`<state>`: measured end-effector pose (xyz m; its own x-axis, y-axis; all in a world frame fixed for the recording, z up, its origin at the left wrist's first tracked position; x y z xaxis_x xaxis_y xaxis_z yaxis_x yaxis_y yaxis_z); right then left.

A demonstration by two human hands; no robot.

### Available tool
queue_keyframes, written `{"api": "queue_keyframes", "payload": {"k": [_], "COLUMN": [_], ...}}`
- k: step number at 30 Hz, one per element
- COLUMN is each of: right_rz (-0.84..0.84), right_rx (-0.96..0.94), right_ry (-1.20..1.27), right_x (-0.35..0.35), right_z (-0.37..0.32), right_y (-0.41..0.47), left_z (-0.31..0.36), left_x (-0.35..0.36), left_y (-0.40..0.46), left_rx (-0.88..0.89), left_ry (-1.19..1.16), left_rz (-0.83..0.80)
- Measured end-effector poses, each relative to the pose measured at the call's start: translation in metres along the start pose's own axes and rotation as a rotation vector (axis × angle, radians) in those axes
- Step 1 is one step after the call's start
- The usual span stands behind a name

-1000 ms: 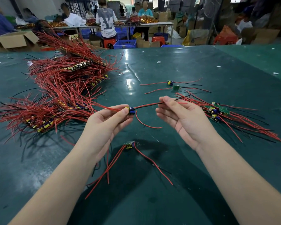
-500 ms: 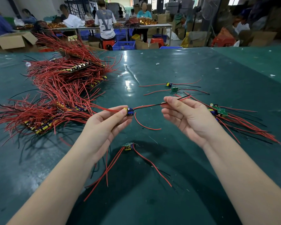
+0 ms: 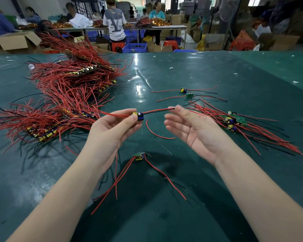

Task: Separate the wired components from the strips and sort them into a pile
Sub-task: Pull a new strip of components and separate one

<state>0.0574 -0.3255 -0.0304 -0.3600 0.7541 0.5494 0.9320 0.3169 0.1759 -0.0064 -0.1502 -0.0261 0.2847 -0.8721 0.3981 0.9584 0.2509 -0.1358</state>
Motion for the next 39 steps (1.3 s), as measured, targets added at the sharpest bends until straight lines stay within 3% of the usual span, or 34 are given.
{"api": "queue_keyframes", "payload": {"k": [13,18,22,32,39], "right_rz": [0.061,0.013,0.043,0.204,0.256], "right_rx": [0.045,0.012,-0.054,-0.024,-0.010], "right_ry": [0.011,-0.008,-0.005,0.089,0.046], "right_x": [0.003,0.007,0.005,-0.008,-0.014], "right_z": [0.014,0.010,0.001,0.002,0.001], "right_y": [-0.006,-0.008,-0.005,-0.004,-0.004], "left_z": [-0.006,-0.022,-0.025,-0.012,-0.008], "left_x": [0.012,0.012,0.010,0.005,0.010], "left_y": [-0.003,0.005,0.008,0.001,-0.002], "left_rx": [0.102,-0.183,-0.249,0.027,0.115], "left_ry": [0.268,-0.057,-0.111,0.159,0.305], "left_rz": [-0.019,-0.081,-0.070,0.040,0.048]}}
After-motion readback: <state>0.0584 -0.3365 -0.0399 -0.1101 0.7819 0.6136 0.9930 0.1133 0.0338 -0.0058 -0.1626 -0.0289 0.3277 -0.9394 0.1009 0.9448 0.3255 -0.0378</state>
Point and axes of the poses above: each hand's wrist, its own y-axis towards the middle knuckle, its own x-axis out of the palm, z = x × y, the point moved 7 cm from there along y, towards the middle knuckle, and after that the axes turned 15 degrees about -x, right-handed, at the moved point
